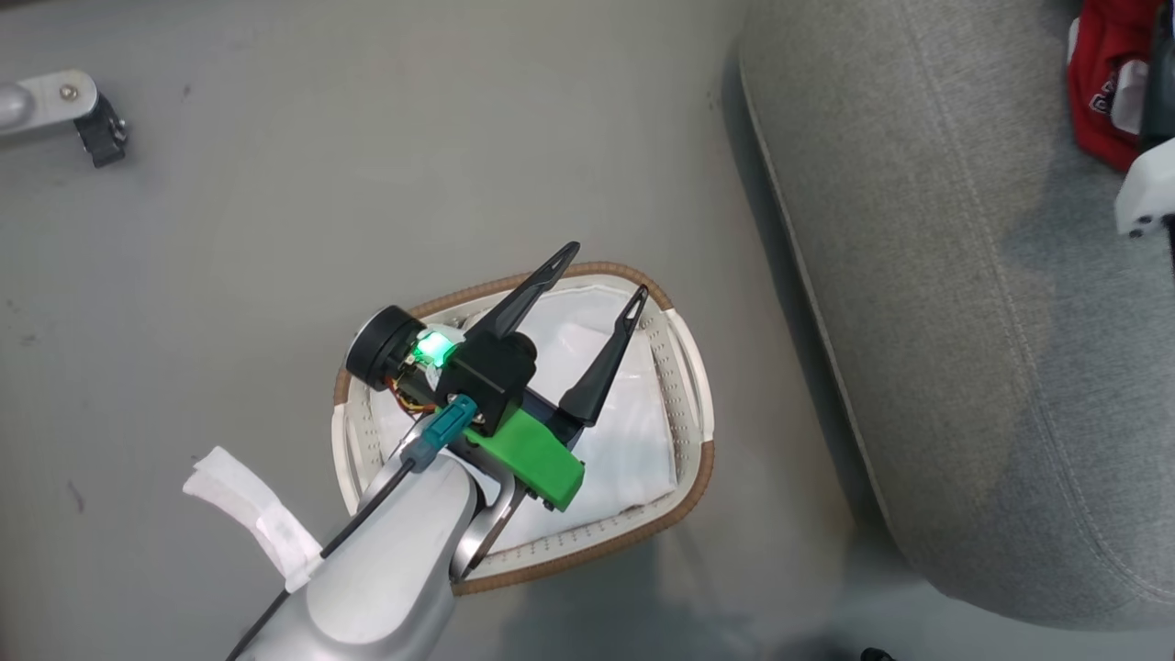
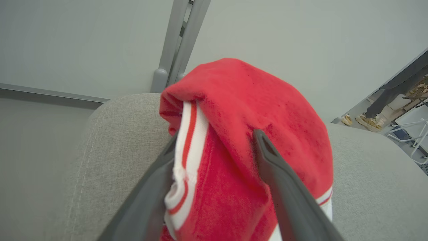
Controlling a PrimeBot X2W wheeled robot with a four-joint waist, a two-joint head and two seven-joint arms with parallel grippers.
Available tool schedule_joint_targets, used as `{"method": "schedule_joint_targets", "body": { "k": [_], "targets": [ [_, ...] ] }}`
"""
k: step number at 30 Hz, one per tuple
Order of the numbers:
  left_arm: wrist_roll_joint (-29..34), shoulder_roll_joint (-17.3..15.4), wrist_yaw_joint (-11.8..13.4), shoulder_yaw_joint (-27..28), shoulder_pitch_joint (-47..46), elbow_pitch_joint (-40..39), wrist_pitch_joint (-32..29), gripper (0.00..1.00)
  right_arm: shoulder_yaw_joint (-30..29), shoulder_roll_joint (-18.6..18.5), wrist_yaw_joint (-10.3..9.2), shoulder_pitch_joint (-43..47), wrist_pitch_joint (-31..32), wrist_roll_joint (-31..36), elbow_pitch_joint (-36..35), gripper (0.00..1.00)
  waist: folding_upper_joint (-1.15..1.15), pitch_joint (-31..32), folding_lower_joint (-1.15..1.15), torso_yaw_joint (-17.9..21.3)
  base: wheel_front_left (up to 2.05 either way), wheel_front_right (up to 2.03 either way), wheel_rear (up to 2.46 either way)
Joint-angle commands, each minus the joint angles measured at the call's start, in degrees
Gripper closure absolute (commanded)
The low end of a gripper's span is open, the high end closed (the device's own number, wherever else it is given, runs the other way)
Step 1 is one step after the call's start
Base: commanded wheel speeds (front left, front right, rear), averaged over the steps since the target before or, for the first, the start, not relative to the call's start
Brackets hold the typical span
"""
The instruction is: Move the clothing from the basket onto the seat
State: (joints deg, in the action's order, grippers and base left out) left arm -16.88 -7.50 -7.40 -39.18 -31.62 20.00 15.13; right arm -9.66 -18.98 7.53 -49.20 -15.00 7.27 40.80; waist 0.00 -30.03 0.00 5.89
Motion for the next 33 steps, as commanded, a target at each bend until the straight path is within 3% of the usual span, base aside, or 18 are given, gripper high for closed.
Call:
{"method": "schedule_joint_targets", "body": {
  "k": [1,8,16,23,33],
  "targets": [
    [0.00,-0.06,-0.13,0.55,1.10,-0.21,0.02,0.00,0.74,0.15,-0.08,1.59,-0.25,-0.57,-0.71,0.00,0.00,2.12,0.00,1.18,0.00,0.00,0.00],
    [-0.18,1.18,0.02,7.59,4.51,-0.95,0.02,0.00,7.02,0.67,-0.08,7.93,-0.25,-3.82,-5.20,0.00,0.00,9.83,0.00,1.14,0.00,0.00,0.00],
    [0.01,2.69,0.51,14.80,9.03,-1.01,0.02,0.00,9.94,1.14,-0.08,11.09,-0.20,-7.04,-9.03,0.00,0.00,16.71,0.00,-2.06,0.00,0.00,0.00],
    [-0.10,3.86,0.90,20.61,13.73,-1.27,0.02,0.00,5.97,7.08,-0.08,17.31,-0.19,-8.93,-13.47,0.00,0.00,21.33,0.00,-5.76,0.00,0.00,0.00],
    [0.63,4.39,1.16,27.76,20.23,-1.41,0.02,0.00,4.96,14.47,-0.08,27.54,-0.19,-8.10,-19.62,0.00,0.00,24.54,0.00,-9.01,0.00,0.00,0.00]
  ]
}}
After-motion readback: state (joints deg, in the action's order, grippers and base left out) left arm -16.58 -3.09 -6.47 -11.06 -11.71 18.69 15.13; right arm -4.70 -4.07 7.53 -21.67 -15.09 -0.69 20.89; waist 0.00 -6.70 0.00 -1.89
